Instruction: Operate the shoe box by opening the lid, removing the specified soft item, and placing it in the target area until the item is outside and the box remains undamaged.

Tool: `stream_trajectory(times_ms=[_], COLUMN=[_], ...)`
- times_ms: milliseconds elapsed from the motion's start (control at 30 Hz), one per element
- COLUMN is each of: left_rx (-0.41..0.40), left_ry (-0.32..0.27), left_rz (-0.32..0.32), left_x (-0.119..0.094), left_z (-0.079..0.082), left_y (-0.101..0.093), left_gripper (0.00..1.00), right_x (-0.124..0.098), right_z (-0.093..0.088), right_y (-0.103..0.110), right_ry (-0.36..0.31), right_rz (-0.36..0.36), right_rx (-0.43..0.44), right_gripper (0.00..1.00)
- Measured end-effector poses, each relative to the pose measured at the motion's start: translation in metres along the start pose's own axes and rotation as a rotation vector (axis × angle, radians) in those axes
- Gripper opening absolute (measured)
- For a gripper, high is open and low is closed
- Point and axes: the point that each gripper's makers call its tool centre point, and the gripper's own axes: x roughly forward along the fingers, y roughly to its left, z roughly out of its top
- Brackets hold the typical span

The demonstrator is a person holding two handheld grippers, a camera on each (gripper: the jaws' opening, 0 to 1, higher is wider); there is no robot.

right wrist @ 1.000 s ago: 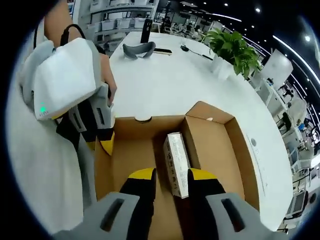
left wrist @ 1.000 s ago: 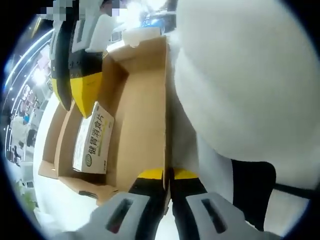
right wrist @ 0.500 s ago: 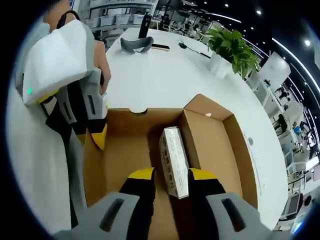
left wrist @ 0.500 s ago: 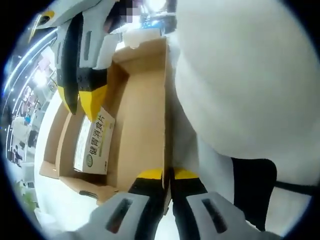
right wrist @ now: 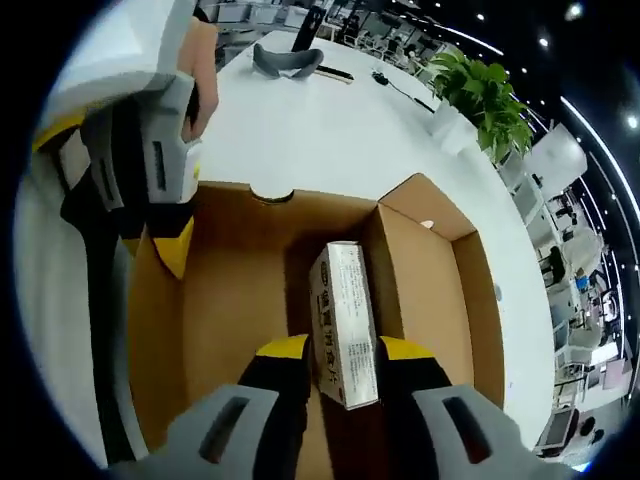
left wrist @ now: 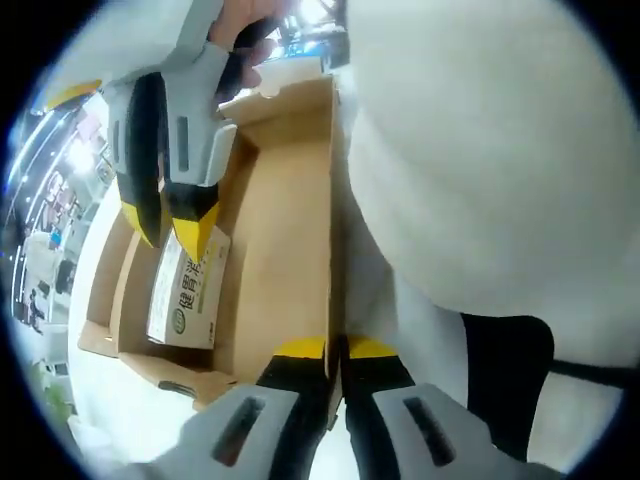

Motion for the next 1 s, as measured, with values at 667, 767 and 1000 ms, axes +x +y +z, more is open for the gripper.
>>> stream_trajectory(times_ms=[667,767,1000], left_rx=[-0.013,-0.015,-0.009], left_ry=[-0.007,-0.007,-0.005], left_rz=[0.009,0.009,0.004], left_x=[-0.004,-0.004,-0.004], left_z=[0.002,0.002,0.002], left_y=[0.000,0.000,-0.001], left_gripper=[0.04,0.04,0.03], right_x=[0.004,0.007,-0.001], right_z=[-0.001,0.000,-0.004], right_y=[0.004,0.004,0.015], right_ry=[-0.013,-0.015,0.001], right_rz=[0.050,0.071,0.129], right_rx=[0.038,0.095,0.127], right_gripper=[0.26,0.23,0.18])
